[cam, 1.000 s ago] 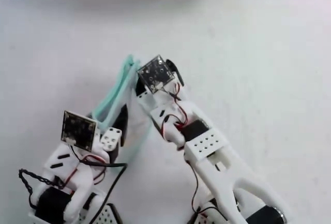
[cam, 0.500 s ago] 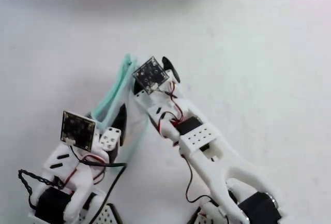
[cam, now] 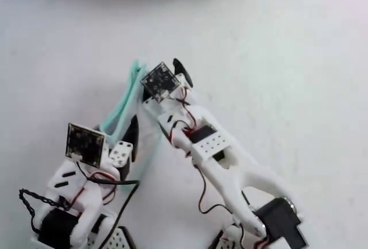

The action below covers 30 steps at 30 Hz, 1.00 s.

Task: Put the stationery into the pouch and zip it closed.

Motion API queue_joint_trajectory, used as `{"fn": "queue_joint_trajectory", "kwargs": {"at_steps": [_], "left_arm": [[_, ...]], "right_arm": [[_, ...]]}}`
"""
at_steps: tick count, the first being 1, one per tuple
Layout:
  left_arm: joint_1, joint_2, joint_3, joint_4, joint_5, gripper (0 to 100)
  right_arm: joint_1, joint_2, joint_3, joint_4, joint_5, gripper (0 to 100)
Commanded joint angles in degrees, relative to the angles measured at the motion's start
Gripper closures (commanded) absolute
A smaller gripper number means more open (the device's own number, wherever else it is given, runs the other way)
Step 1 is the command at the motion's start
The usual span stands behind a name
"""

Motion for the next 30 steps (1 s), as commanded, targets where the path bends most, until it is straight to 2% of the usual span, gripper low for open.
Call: {"fn": "queue_joint_trajectory", "kwargs": {"at_steps": [1, 6, 10, 15, 20, 24, 27, 30], "left_arm": [[2.86, -0.84, -3.52, 0.09, 0.26, 93], [2.95, -0.84, -3.52, -0.18, 0.35, 93], [5.49, -0.84, -3.6, -2.46, 0.09, 93], [6.2, -0.84, -1.67, -7.03, -5.27, 93], [6.29, -0.84, -0.35, -8.35, -7.91, 93], [7.08, -0.57, -2.29, -8.09, -9.49, 96], [11.12, -0.48, -3.16, -8.09, -9.49, 96], [15.87, -0.48, -2.99, -8.09, -9.23, 96]], "right_arm": [[-0.04, 3.82, -4.48, -4.0, 0.53, 68.3], [3.82, 9.89, -7.03, -7.34, 0.62, 68.3], [6.02, 5.67, -3.78, -7.25, 0.62, 68.3], [6.73, -10.24, 8.0, -7.34, 0.62, 68.3], [6.99, -34.68, 22.15, -6.73, 0.62, 68.3], [10.15, -55.87, 29.19, 5.14, 0.62, 68.3], [11.56, -70.11, 29.36, 19.65, 0.62, 68.3], [11.12, -81.01, 29.8, 28.53, 0.53, 68.3]]}}
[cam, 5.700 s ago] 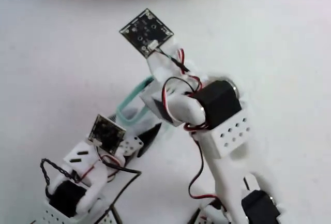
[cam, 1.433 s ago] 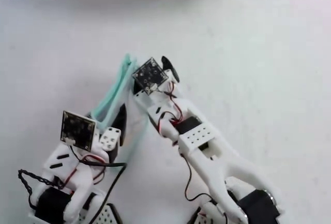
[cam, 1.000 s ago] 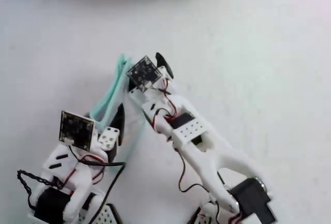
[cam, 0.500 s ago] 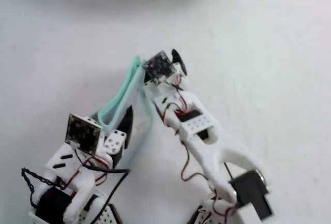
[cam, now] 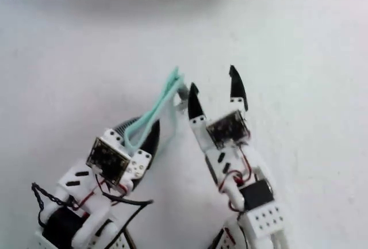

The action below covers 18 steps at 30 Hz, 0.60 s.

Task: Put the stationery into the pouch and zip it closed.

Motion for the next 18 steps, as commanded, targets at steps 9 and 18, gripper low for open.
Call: {"fn": "queue_joint_trajectory", "kwargs": {"at_steps": [9, 18], "left_arm": [[6.46, -0.48, -3.34, -3.69, -0.26, 96], [6.81, -0.57, -1.32, -3.43, -0.26, 96]], "right_arm": [[2.59, -21.93, 1.93, 22.9, -1.85, 68.3], [-1.63, -22.2, 6.24, 22.46, -1.93, 68.3]]}}
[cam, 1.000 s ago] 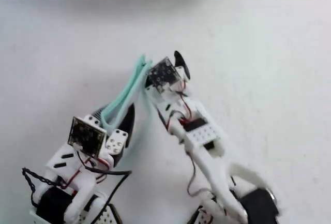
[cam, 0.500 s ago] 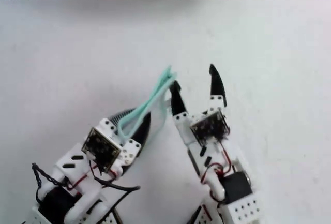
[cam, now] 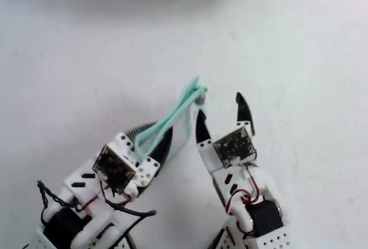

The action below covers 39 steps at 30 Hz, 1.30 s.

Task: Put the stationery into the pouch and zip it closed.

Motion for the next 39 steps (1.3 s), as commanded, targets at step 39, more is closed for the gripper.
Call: {"fn": "queue_joint_trajectory", "kwargs": {"at_steps": [39], "left_arm": [[10.42, -0.66, -1.14, 2.64, 3.43, 96]], "right_arm": [[-2.95, 35.74, -7.74, -29.85, 0.09, 79.7]]}}
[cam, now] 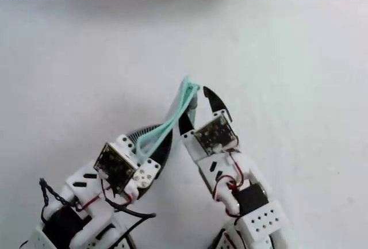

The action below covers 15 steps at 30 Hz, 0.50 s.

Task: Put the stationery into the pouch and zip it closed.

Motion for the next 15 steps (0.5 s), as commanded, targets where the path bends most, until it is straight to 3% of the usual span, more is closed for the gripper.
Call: {"fn": "queue_joint_trajectory", "kwargs": {"at_steps": [1, 4, 7, 15], "left_arm": [[5.05, -0.66, -1.14, 0.35, 0.79, 96], [5.05, -0.66, -1.14, 0.35, 0.79, 96], [5.05, -0.75, -1.14, 0.35, 0.79, 96], [4.79, -0.75, -1.05, 0.35, 0.7, 96]], "right_arm": [[0.84, 6.29, -4.66, -5.85, -0.09, 79.8], [0.92, 6.81, -4.57, -7.16, -0.09, 84.9], [2.15, 6.81, -4.57, -7.52, -0.18, 98.3], [9.8, 6.55, -4.84, -11.12, -0.62, 98.0]]}}
